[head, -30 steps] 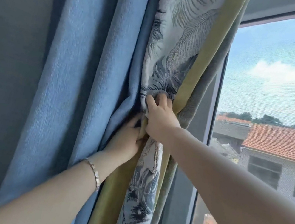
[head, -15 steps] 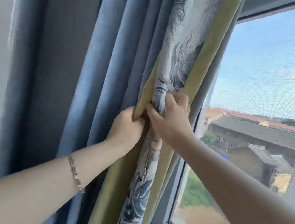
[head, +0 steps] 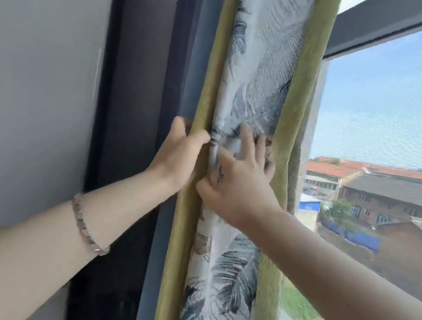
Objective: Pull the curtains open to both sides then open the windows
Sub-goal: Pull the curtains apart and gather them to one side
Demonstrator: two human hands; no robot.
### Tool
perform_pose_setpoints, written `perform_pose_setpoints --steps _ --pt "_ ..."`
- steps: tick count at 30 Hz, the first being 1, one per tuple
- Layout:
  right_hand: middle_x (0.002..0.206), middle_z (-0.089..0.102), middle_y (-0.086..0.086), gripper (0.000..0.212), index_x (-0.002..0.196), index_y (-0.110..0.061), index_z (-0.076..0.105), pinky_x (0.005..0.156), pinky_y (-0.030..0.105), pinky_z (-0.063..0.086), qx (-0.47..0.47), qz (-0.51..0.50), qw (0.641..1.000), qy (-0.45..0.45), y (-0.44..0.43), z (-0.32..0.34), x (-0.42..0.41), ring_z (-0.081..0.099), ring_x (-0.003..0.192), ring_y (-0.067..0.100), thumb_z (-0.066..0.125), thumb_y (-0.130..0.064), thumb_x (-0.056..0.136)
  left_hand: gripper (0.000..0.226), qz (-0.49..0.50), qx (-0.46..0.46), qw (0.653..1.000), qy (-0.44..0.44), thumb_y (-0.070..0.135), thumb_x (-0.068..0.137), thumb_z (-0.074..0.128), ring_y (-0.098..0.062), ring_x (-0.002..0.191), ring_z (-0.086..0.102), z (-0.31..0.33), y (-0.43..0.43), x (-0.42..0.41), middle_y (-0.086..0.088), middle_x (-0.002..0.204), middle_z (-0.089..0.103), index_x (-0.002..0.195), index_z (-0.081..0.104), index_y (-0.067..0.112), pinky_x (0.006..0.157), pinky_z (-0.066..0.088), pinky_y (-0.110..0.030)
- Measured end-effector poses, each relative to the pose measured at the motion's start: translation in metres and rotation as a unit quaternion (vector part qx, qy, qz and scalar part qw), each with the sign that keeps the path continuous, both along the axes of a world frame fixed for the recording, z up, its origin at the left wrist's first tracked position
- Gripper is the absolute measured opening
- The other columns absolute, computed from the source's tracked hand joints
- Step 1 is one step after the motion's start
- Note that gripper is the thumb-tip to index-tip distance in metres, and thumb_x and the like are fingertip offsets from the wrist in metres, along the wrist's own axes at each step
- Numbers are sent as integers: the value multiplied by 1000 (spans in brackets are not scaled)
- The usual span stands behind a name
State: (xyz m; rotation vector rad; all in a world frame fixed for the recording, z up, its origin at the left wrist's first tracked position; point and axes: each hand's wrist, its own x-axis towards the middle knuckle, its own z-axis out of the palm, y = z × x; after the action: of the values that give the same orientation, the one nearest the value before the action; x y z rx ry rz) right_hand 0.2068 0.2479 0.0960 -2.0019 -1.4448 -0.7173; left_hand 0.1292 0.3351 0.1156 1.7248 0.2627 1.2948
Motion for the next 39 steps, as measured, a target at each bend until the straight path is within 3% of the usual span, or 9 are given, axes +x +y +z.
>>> perform_pose_setpoints --steps 3,7,11,17,22,24,25,27,39 --pt "158 -16 9 27 99 -26 56 109 69 1 -175 18 982 -72 15 -24 0 -15 142 43 52 -47 83 69 60 14 991 117 56 79 57 -10 99 43 15 14 7 7 114 44 128 36 14 83 33 -28" --pt "158 11 6 46 129 -23 46 114 54 17 -57 18 997 -46 20 -26 21 13 145 29 48 -45 88 24 197 35 969 143 23 86 61 -15 58 46 22 47 22 -6 81 51 98 50 6 53 37 -27" --pt "158 4 6 77 148 -21 12 117 51 20 -27 -44 996 76 33 -7 55 5 145 30 51 -46 87 18 238 55 959 142 25 85 58 -16 57 47 21 75 35 -1 74 49 89 50 9 47 32 -26" --pt "153 -7 32 89 147 -2 -8 118 44 3 22 -57 995 81 106 -4 62 -8 144 40 45 -45 89 24 280 77 946 142 33 83 57 -23 63 49 17 121 51 1 68 50 80 49 11 49 31 -26" --pt "150 -12 37 102 147 -20 -16 116 52 7 13 -66 994 86 183 7 85 -8 142 45 46 -65 80 26 278 82 942 167 34 85 56 -21 59 49 27 181 67 -3 69 53 71 45 15 49 31 -26" --pt "150 -12 38 102 147 -23 -16 114 56 10 13 -77 994 80 223 14 101 -8 142 47 46 -65 79 29 269 113 938 189 35 93 44 -29 82 58 28 212 83 -13 99 62 101 54 9 64 40 -32" --pt "149 -11 39 102 147 -22 -16 113 57 11 16 -85 993 80 241 17 108 -8 141 47 47 -63 78 40 269 123 934 202 35 96 38 -33 100 57 28 226 91 -16 118 60 122 49 7 77 42 -36" --pt "149 -11 40 106 147 -20 -16 112 59 13 24 -103 991 82 270 24 124 -7 141 49 51 -59 75 48 260 138 931 215 37 98 30 -35 119 51 30 252 109 -17 133 53 136 38 8 93 40 -41" --pt "149 -7 39 122 146 -18 -20 108 58 23 36 -180 982 41 436 64 222 3 139 50 66 -57 68 37 317 188 907 203 36 99 25 -33 107 58 69 416 219 -13 117 63 108 50 12 74 35 -34"
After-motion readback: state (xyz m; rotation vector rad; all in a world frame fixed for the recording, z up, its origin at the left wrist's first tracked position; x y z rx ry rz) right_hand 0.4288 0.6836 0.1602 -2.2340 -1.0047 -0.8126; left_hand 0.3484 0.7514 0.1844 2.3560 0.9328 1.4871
